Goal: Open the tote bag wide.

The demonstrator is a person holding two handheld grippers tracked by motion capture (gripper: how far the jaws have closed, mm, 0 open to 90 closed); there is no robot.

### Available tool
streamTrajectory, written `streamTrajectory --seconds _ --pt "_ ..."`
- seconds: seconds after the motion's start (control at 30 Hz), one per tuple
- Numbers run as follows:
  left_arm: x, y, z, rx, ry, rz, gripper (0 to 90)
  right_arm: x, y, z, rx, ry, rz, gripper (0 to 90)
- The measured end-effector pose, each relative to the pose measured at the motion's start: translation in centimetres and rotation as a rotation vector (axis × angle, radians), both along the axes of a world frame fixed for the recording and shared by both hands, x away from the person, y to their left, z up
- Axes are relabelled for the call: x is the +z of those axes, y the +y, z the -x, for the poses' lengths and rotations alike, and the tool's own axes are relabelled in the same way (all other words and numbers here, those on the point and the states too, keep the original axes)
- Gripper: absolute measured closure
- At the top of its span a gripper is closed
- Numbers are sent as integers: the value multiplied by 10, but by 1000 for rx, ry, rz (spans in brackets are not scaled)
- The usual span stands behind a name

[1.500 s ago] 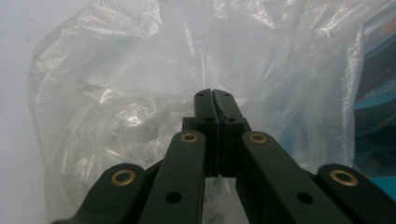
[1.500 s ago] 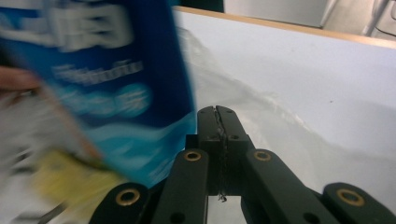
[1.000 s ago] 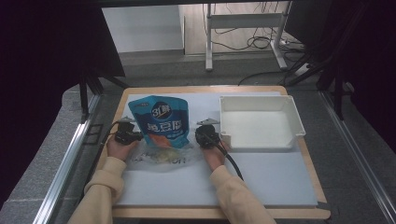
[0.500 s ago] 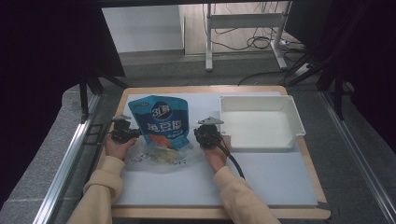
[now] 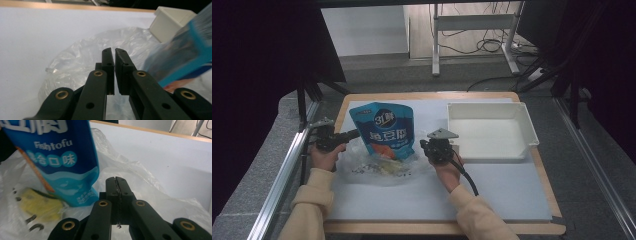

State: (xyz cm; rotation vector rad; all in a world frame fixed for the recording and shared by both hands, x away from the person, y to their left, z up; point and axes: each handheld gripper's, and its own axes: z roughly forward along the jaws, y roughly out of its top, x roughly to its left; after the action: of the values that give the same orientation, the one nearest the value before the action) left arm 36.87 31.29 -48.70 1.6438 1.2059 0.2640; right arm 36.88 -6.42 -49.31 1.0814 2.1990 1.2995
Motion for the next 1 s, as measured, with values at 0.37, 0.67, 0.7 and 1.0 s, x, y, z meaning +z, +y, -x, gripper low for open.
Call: streamTrajectory --seconds 0.37,0.67,0.7,1.0 --pt "15 -7 40 -26 -21 -33 874 7 -18 22 65 3 -9 885" --pt "8 -14 68 -43 12 -73 881 3 -16 27 183 37 -49 885" --pt "8 -14 68 -43 12 -73 881 3 -16 27 183 37 -49 885" --pt "-3 -12 64 -46 49 -82 882 -6 66 26 325 97 -20 885"
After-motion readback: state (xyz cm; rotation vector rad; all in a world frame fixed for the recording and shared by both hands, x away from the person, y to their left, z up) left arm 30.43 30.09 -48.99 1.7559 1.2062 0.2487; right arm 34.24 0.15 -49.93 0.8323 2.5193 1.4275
